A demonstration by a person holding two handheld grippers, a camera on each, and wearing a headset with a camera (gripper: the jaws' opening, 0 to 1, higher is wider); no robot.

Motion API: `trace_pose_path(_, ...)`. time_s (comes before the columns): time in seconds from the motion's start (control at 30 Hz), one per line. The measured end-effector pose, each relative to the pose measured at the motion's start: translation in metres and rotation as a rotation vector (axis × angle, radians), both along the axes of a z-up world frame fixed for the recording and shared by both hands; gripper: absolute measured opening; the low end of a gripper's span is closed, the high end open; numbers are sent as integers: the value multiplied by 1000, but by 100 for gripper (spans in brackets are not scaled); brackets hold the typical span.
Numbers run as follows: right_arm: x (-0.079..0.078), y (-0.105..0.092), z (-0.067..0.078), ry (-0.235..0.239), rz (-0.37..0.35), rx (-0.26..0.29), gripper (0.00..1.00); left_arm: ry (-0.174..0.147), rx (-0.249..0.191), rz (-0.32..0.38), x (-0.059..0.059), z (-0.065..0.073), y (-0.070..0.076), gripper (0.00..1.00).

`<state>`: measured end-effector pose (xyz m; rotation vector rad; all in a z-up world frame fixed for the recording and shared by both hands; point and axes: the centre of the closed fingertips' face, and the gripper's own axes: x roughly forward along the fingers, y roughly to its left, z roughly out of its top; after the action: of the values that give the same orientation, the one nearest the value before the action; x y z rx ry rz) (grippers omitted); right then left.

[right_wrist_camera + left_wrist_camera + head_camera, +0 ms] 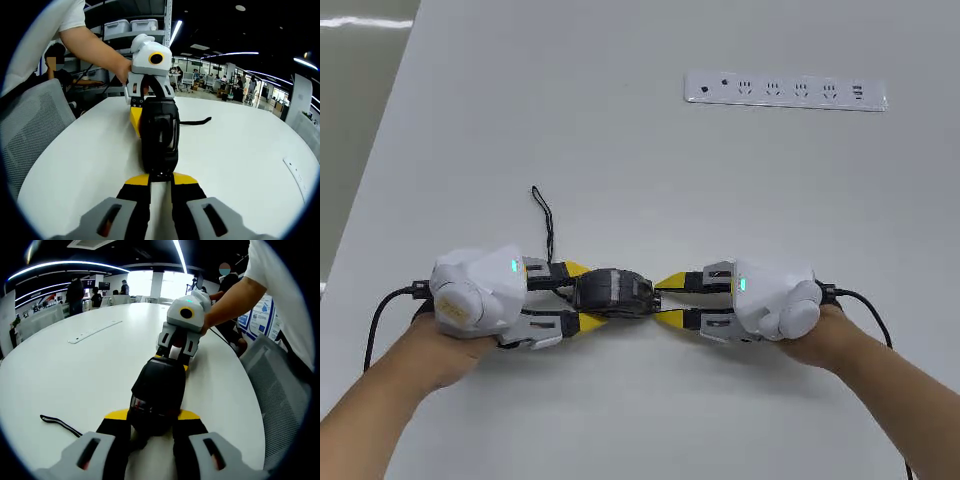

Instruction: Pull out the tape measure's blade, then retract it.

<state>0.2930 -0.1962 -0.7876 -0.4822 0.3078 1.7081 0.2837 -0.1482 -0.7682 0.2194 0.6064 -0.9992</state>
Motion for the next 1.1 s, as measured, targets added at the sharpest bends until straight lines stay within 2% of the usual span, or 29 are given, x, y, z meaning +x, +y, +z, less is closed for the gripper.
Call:
trace_pose_path(0.33,-1,1,0,4,-6,11,13,9,10,-7,1,-5,-2,29)
trace_pose_path(0.47,-2,1,0,25,-14,13,12,13,18,-12,2,-7,-3,30)
trace_pose_path(0.63,-3,0,0,33,-21,20,12,-2,26,-21,1,-5,-3,29)
trace_pose_path(0.8,-3,0,0,41,-23,15,11,-1,22,-23,1,-5,-2,28)
trace_pose_path(0.83,-3,0,0,38,-19,15,11,-10,23,-30,1,-5,-2,28)
trace_pose_path(1.1,-3,0,-1,38,-25,10,9,-3,16,-26,1,-4,-2,27)
